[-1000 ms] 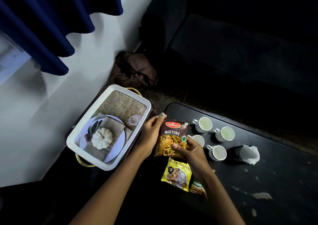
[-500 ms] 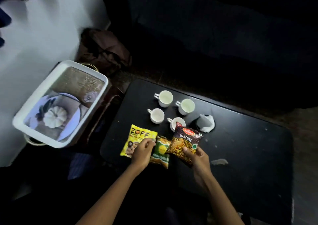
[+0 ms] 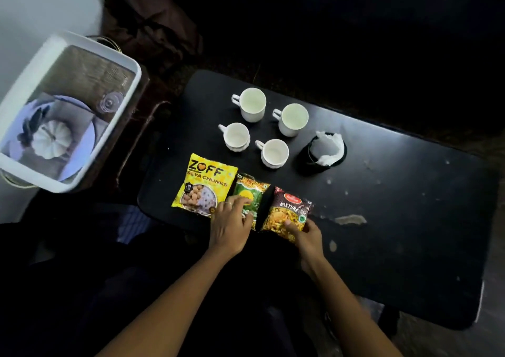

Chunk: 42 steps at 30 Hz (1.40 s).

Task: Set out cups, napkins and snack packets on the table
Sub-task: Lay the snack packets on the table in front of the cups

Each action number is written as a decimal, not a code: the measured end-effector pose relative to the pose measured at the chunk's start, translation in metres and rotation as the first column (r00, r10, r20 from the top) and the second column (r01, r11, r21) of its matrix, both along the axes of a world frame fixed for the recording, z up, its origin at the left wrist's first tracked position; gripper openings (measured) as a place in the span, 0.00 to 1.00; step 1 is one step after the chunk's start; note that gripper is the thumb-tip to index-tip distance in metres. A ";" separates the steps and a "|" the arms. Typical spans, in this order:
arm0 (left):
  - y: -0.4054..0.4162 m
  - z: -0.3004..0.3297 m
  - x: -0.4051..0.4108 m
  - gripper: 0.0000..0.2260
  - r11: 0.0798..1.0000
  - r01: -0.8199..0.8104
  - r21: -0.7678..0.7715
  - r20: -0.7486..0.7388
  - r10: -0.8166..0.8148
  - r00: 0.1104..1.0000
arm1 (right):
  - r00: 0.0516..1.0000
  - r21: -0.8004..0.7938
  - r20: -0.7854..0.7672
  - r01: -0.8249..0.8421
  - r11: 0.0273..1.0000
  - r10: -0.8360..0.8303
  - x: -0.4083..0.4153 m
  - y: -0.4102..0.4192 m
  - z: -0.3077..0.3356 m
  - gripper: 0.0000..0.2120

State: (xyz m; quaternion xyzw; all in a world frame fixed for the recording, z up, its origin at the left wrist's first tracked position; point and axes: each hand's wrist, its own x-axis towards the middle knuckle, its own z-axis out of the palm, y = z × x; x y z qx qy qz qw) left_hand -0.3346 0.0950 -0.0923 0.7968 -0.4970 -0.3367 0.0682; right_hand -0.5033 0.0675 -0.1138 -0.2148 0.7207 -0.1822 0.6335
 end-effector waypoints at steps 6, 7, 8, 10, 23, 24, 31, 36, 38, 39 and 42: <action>0.000 -0.027 -0.010 0.24 0.981 0.192 -0.032 0.164 -0.185 0.969 | 0.694 -0.169 -0.658 -0.514 0.841 0.292 -0.007 0.013 -0.004 0.30; -0.001 -0.031 -0.011 0.25 0.971 0.239 -0.028 0.190 -0.229 0.955 | 0.641 -0.192 -0.699 -0.596 0.780 0.318 -0.006 0.014 -0.005 0.28; -0.001 -0.037 -0.013 0.26 0.956 0.292 -0.017 0.220 -0.282 0.934 | 0.592 -0.199 -0.724 -0.670 0.715 0.354 -0.005 0.016 -0.008 0.27; -0.002 -0.048 -0.014 0.28 0.920 0.392 0.002 0.284 -0.376 0.882 | 0.501 -0.182 -0.754 -0.781 0.597 0.425 -0.002 0.020 -0.016 0.26; 0.009 -0.081 -0.012 0.33 0.855 0.518 -0.028 0.532 -0.426 0.732 | 0.374 -0.091 -0.805 -0.845 0.528 0.461 0.017 0.024 -0.066 0.30; 0.009 -0.081 -0.013 0.33 0.858 0.513 -0.021 0.534 -0.424 0.731 | 0.373 -0.090 -0.808 -0.843 0.531 0.455 0.018 0.025 -0.067 0.30; 0.006 -0.081 -0.013 0.32 0.863 0.502 -0.059 0.495 -0.411 0.765 | 0.314 -0.069 -0.851 -0.861 0.504 0.421 0.022 0.018 -0.068 0.30; 0.004 -0.081 -0.013 0.31 0.865 0.501 -0.030 0.444 -0.438 0.782 | 0.295 -0.033 -0.847 -0.859 0.511 0.442 0.031 0.014 -0.068 0.30; 0.003 -0.081 -0.013 0.31 0.873 0.484 -0.050 0.356 -0.438 0.826 | 0.294 -0.019 -0.838 -0.857 0.514 0.459 0.029 0.015 -0.066 0.30; 0.002 -0.080 -0.013 0.32 0.885 0.460 -0.073 0.285 -0.423 0.860 | 0.301 -0.018 -0.835 -0.852 0.524 0.461 0.028 0.015 -0.065 0.30; -0.001 -0.071 -0.005 0.35 0.907 0.390 -0.158 0.121 -0.374 0.919 | 0.365 -0.068 -0.846 -0.797 0.600 0.389 0.029 0.016 -0.057 0.31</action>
